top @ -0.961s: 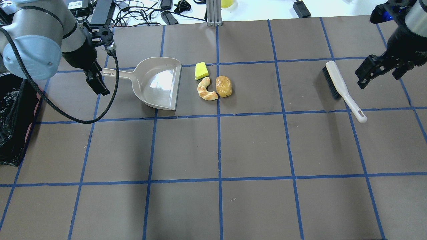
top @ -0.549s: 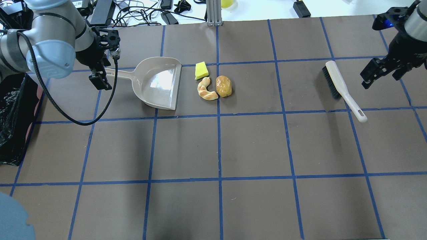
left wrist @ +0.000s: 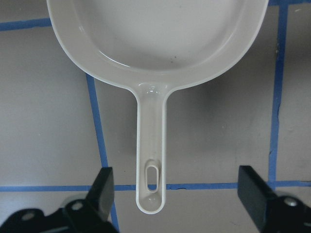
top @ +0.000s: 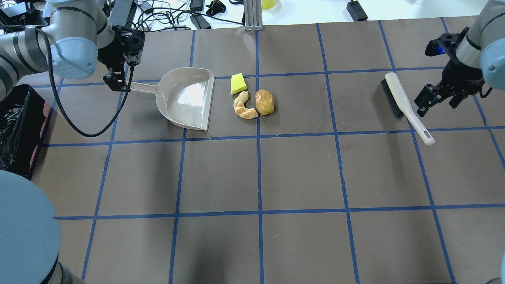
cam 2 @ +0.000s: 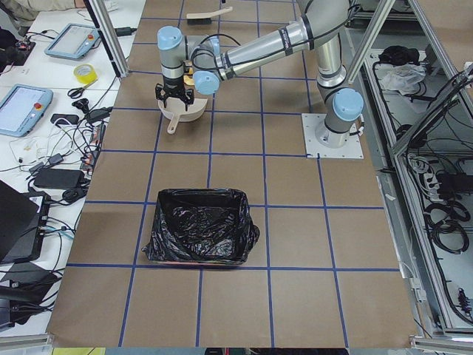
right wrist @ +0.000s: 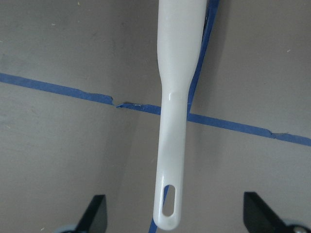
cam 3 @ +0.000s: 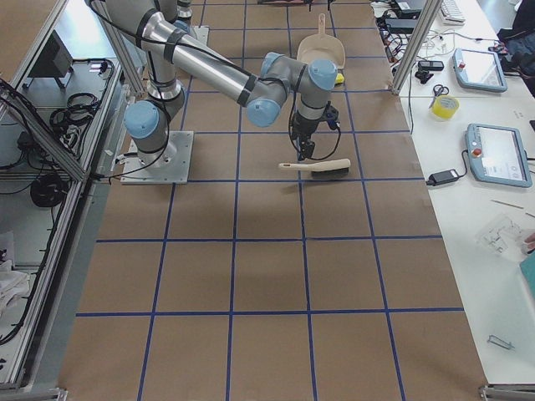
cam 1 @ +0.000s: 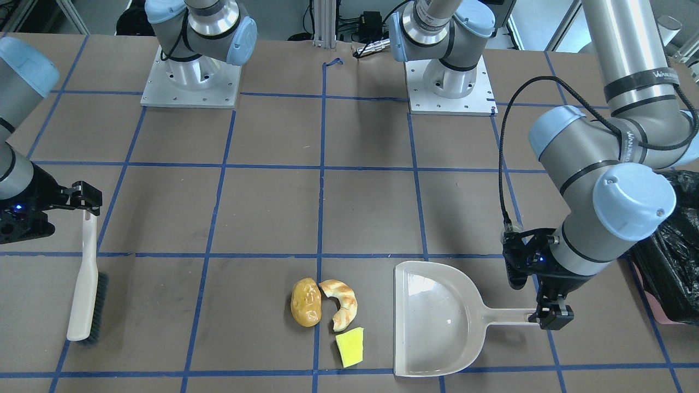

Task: Sweep and dump trash into bin
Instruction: 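Close the left gripper on the dustpan handle while the right grasps the brush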

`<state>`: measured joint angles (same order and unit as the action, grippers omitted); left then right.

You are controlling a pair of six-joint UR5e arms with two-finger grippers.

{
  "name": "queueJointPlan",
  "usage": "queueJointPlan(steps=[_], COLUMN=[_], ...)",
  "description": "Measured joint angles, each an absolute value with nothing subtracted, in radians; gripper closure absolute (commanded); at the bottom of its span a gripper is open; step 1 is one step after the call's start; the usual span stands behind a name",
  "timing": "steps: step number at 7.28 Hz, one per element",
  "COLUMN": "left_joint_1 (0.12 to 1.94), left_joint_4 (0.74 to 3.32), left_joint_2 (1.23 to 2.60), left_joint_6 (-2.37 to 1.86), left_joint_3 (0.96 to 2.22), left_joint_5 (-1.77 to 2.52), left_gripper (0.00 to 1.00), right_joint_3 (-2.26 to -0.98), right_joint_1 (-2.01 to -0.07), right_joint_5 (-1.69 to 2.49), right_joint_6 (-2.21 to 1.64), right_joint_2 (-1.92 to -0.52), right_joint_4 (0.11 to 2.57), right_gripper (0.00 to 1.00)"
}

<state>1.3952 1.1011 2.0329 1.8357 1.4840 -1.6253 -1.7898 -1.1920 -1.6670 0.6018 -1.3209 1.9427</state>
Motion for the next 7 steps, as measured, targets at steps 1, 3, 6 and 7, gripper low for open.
queueJointPlan(steps=[1,3,6,7], left_joint_1=[1.375,1.350,1.351,1.351], left_joint_4=[1.097,1.093,1.095,1.101], left_joint_2=[2.058,2.102,2.124,2.134], left_joint_6=[1.844,1.828,1.796,1.795], left_joint_3=[1.480,1.483,1.447,1.421], left_joint_5=[-1.627,-1.634,-1.636,-1.634], left_gripper=[0.09,0.09,0.09,0.09], right_joint_3=[-1.806,-1.815,-1.816,-1.816], right_joint_1=[-1.192,-1.192,-1.192,-1.192], right_joint_5=[-1.669,-1.670,-1.671,-1.671], right_joint_6=[0.601,0.598,0.582,0.576], right_joint_2=[-1.300,-1.259,-1.223,-1.216], right_joint_4=[1.972,1.989,1.990,1.990], right_gripper=[0.00,0.01,0.33,0.58])
